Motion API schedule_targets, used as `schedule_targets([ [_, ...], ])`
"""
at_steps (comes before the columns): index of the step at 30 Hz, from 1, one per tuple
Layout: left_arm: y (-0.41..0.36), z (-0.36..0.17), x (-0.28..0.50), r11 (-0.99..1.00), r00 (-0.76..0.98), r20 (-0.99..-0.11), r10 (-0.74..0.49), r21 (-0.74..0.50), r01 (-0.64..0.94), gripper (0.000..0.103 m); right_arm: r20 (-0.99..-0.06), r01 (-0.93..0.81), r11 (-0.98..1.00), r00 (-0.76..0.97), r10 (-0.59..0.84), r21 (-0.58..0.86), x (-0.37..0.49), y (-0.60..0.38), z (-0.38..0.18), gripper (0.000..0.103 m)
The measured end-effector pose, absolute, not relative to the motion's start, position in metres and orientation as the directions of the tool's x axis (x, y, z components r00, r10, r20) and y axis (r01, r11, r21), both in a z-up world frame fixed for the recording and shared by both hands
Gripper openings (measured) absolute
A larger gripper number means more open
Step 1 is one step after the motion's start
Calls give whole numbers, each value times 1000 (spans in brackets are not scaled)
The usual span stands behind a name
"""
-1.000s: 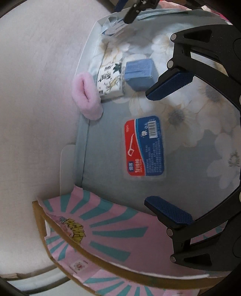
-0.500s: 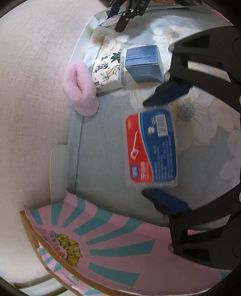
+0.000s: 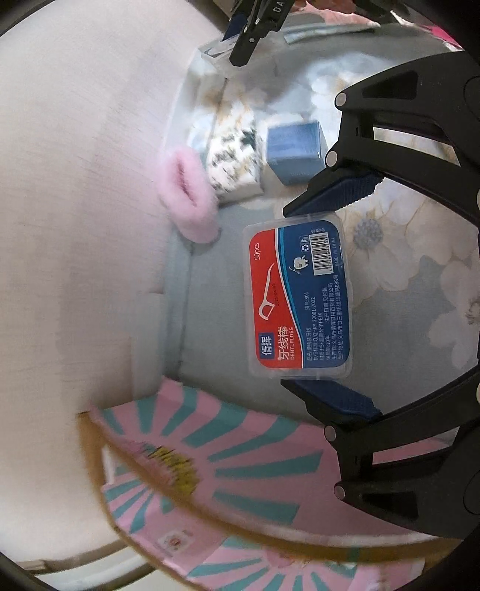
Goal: Organize objects
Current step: 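Carry both floss boxes with both tools over the cardboard box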
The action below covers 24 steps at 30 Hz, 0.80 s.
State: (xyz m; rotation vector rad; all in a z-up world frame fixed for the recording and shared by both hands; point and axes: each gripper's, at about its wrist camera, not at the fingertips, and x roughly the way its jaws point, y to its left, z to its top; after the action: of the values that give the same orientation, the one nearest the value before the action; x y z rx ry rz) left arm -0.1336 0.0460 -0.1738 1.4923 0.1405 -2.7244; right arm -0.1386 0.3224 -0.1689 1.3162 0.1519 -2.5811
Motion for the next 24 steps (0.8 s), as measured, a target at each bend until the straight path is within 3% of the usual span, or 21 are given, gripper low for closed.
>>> schedule_targets([
  [12,29,-62,-87,-996,-640,-766,60,-85,8,80,-735,170,-985,-665,-132,22,-85,285,-54,59],
  [18,13,-14,-51,-997,-663,-747,52,-73,5,80,-731,94,-995,-678,-75,14,-50,257,-40,59],
  [24,0,-6,-33,-997,-675,-736,59,-72,-8,80,-727,90,-996,-683,-70,11,-40,238,-41,59],
])
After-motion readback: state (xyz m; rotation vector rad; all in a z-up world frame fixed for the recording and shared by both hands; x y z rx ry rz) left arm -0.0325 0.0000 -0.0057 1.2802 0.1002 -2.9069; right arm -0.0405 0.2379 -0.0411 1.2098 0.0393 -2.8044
